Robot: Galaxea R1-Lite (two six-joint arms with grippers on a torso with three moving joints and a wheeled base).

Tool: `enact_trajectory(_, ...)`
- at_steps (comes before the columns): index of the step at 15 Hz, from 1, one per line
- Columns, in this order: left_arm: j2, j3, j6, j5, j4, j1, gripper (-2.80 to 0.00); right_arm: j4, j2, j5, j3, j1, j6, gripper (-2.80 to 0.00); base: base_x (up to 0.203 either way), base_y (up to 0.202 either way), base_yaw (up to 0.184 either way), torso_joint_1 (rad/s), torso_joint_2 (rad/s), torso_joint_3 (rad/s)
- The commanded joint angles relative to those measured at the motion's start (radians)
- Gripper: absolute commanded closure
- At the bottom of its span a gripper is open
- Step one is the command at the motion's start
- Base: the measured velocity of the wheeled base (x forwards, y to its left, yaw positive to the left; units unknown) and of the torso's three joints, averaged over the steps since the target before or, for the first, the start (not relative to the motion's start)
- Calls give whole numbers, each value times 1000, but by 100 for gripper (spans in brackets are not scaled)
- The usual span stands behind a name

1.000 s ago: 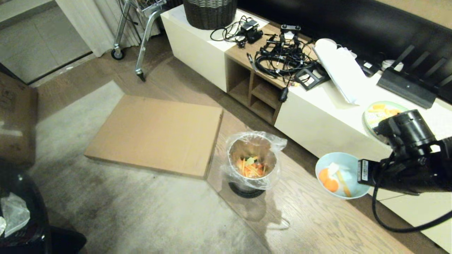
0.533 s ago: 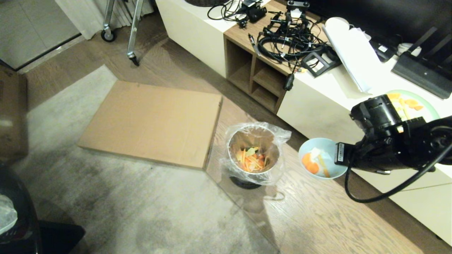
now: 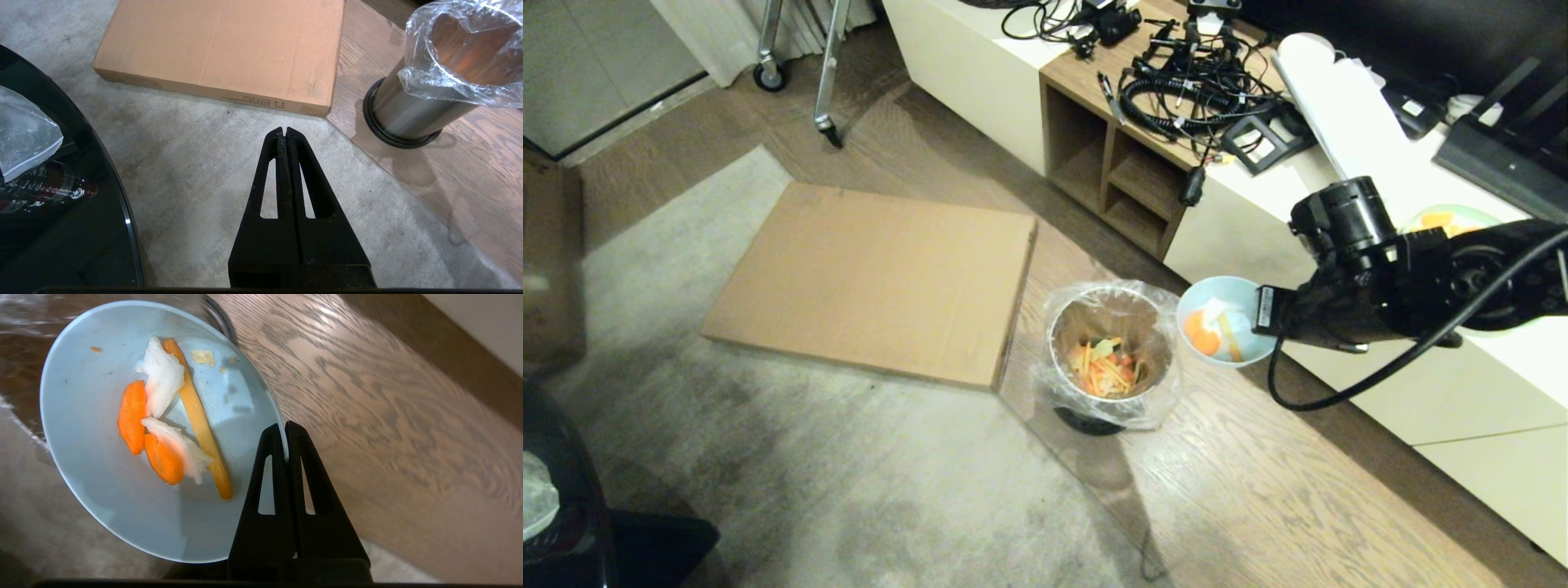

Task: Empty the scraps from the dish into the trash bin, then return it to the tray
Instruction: Move the bowl over the trash can, then pour the leftover food from the bowl into the trash can

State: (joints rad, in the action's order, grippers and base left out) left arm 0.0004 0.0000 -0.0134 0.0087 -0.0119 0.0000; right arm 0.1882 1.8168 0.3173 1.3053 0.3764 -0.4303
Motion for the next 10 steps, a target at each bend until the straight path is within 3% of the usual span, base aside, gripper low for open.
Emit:
enact_trajectory(1,0,0,0,1,0,0,0,-13,44,30,36,24,47,0,0,0,0,0,0,0)
enact_trajectory(3,0,0,0,1,0,0,0,-73,109,112,61,44,117,0,0,0,0,0,0,0)
enact_trajectory(8,0,0,-2,1,1,0,0,-361,210,151,104,63,254,0,0,0,0,0,0,0)
enact_trajectory(10,0,0,-2,1,0,0,0,-507,241,158,101,63,354,0,0,0,0,0,0,0)
